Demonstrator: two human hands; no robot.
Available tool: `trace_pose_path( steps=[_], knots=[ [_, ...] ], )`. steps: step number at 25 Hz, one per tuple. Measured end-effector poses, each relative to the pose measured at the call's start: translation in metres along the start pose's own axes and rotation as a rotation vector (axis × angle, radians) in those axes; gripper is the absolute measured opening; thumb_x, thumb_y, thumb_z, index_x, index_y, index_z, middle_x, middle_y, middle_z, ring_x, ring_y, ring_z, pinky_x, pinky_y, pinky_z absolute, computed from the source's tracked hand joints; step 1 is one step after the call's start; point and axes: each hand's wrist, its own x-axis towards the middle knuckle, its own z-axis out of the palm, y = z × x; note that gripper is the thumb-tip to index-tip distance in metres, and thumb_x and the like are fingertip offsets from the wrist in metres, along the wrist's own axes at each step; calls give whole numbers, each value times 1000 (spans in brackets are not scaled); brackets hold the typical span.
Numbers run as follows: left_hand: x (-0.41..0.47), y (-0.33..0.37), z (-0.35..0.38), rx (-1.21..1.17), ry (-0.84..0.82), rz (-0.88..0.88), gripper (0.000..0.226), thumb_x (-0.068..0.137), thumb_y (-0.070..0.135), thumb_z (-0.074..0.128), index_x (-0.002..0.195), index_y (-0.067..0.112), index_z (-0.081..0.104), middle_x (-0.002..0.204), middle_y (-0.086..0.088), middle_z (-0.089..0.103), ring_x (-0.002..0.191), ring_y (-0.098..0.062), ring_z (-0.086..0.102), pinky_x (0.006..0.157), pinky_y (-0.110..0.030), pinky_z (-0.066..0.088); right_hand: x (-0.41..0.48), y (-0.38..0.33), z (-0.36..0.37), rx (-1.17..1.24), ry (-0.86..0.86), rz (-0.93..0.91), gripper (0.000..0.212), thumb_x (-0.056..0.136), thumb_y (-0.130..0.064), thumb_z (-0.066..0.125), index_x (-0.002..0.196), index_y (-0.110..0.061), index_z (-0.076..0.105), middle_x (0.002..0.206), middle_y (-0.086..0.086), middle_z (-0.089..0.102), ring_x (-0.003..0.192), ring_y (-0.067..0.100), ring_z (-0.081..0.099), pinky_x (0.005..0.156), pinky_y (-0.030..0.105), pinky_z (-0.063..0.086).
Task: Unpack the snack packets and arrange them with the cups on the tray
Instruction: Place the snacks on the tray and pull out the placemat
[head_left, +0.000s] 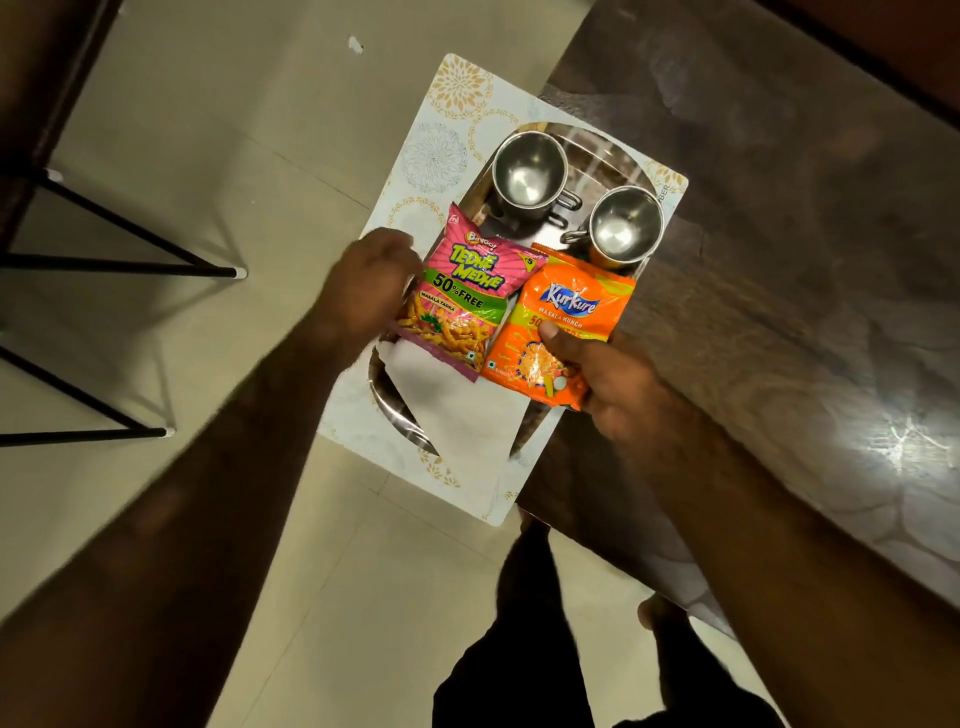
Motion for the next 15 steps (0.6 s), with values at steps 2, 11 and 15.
trace_pose_path(
  steps=[2, 11, 15],
  knots=[
    [19, -9, -17, 85, 141, -19, 55, 77, 26, 55, 130, 13, 61, 130, -14, 62, 116, -33, 61, 90, -36, 49, 2, 1, 1, 28, -11, 19, 37, 78, -23, 92, 111, -23, 78, 111, 6, 84, 92, 26, 84, 79, 49, 67],
    [37, -45, -12, 466, 102, -126, 53, 83, 22, 67, 129, 7, 44, 129, -16, 60, 116, -38, 59, 97, -48, 51, 4, 0, -4, 81, -77, 3, 43, 62, -26, 89, 103, -22, 77, 113, 10, 83, 80, 22, 84, 67, 41, 67],
    [29, -42, -12, 536, 215, -27, 53, 82, 22, 71, 123, 6, 42, 123, -17, 62, 112, -40, 61, 93, -50, 51, 1, -5, -6, 95, -113, 13, 66, 61, -27, 89, 124, -16, 74, 121, 12, 81, 102, 33, 81, 88, 55, 65]
  ],
)
